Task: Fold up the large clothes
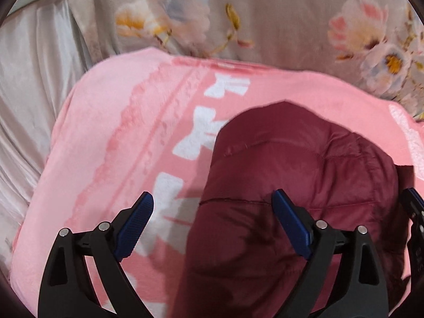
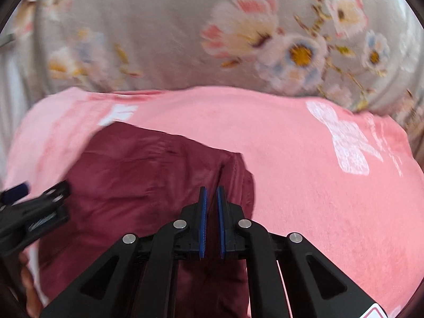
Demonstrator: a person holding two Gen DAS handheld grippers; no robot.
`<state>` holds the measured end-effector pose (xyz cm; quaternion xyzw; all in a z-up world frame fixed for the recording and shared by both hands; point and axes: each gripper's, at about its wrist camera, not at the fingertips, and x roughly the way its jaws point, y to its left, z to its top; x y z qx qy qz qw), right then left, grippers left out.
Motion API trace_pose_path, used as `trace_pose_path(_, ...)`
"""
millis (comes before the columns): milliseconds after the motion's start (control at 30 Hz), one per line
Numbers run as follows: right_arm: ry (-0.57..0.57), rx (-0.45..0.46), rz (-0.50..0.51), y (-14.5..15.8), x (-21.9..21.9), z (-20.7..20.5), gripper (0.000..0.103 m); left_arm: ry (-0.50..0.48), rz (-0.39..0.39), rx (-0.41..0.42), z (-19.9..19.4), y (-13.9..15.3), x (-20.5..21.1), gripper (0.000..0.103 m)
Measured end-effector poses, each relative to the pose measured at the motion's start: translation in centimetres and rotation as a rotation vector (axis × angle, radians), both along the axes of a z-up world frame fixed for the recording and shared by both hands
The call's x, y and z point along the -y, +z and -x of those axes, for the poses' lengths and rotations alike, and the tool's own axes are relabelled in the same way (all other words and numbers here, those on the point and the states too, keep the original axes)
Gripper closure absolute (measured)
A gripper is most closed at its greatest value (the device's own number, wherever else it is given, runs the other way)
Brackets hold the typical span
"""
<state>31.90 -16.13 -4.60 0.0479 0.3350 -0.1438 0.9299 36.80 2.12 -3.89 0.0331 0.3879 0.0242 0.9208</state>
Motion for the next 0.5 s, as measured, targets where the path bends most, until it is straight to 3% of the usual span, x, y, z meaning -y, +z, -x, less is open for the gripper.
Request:
trace_pose_path(167,-0.019,-0.05,-0.09,-3.9,2.2,-1.4,0.099,0.015,0.026,-0.003,-1.0,-1.9,0.0,0.007)
trace_pose_path(500,0.022,-0.043,-0.077,-5.4,1.9,-1.7,0.099,0.014,0.024,0.035,-1.5,-3.5,0.8,0.005)
